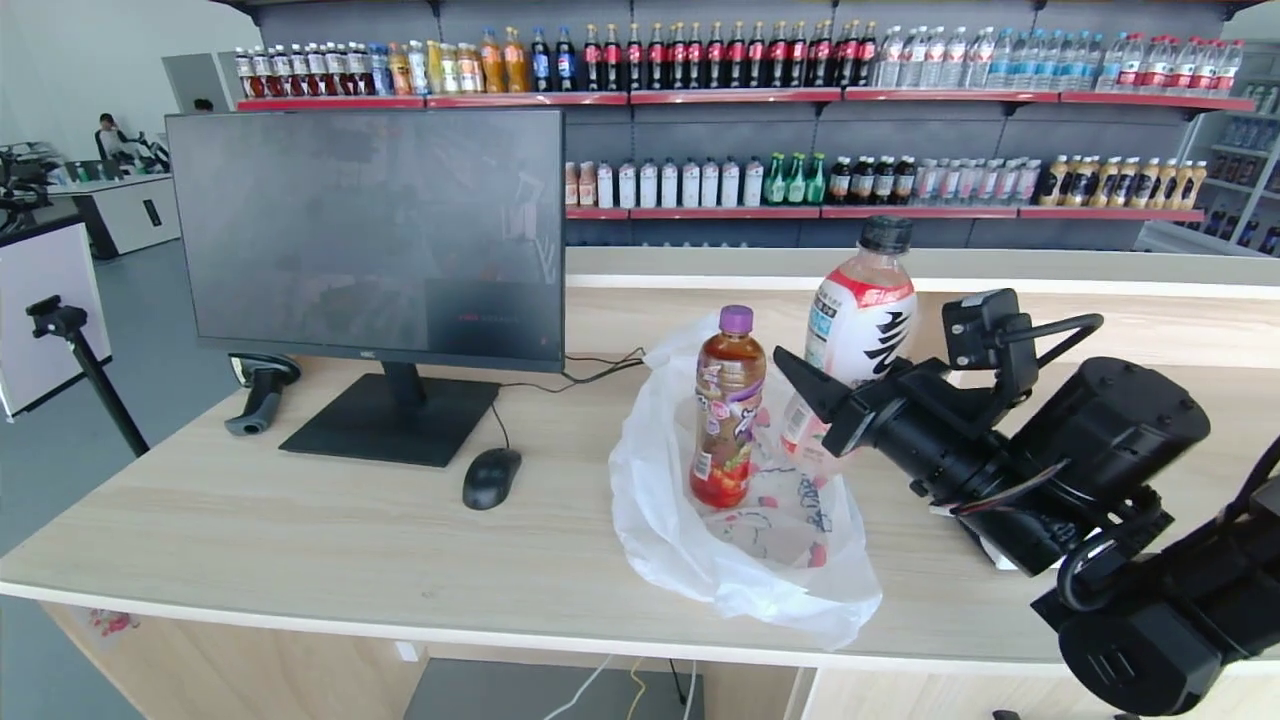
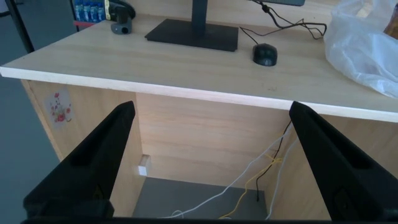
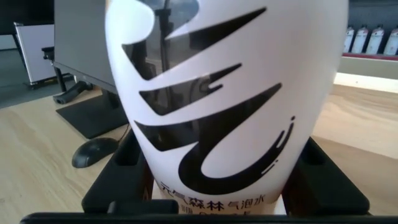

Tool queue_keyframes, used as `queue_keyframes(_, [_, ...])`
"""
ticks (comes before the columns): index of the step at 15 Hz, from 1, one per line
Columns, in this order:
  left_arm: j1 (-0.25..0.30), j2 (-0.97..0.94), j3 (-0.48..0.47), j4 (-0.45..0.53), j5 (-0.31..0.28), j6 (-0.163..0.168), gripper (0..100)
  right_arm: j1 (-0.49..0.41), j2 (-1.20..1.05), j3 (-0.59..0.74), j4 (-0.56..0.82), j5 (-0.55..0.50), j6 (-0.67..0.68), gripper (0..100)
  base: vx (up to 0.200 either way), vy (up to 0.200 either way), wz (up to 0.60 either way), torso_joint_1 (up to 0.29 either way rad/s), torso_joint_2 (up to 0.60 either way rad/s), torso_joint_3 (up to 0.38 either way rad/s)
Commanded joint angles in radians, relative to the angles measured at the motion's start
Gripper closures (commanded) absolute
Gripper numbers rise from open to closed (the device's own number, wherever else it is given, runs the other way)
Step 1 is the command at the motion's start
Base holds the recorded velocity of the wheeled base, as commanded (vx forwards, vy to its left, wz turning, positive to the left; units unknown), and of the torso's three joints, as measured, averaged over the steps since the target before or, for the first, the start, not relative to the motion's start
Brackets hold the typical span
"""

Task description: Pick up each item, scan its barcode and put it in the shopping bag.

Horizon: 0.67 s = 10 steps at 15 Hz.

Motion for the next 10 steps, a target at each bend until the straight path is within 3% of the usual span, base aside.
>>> queue_keyframes(1, [0.000, 0.000, 0.000, 0.000, 0.000, 0.000, 0, 0.001, 0.055, -0.017, 0.004, 0.001, 0.005, 100, 0.000, 0.000, 0.00, 0.000, 0.00, 0.000])
queue_keyframes(10, [-0.001, 0.000, 0.000, 0.000, 0.000, 0.000, 0, 0.001, 0.155, -0.040, 0.004, 0.001, 0.011, 100, 0.000, 0.000, 0.00, 0.000, 0.00, 0.000])
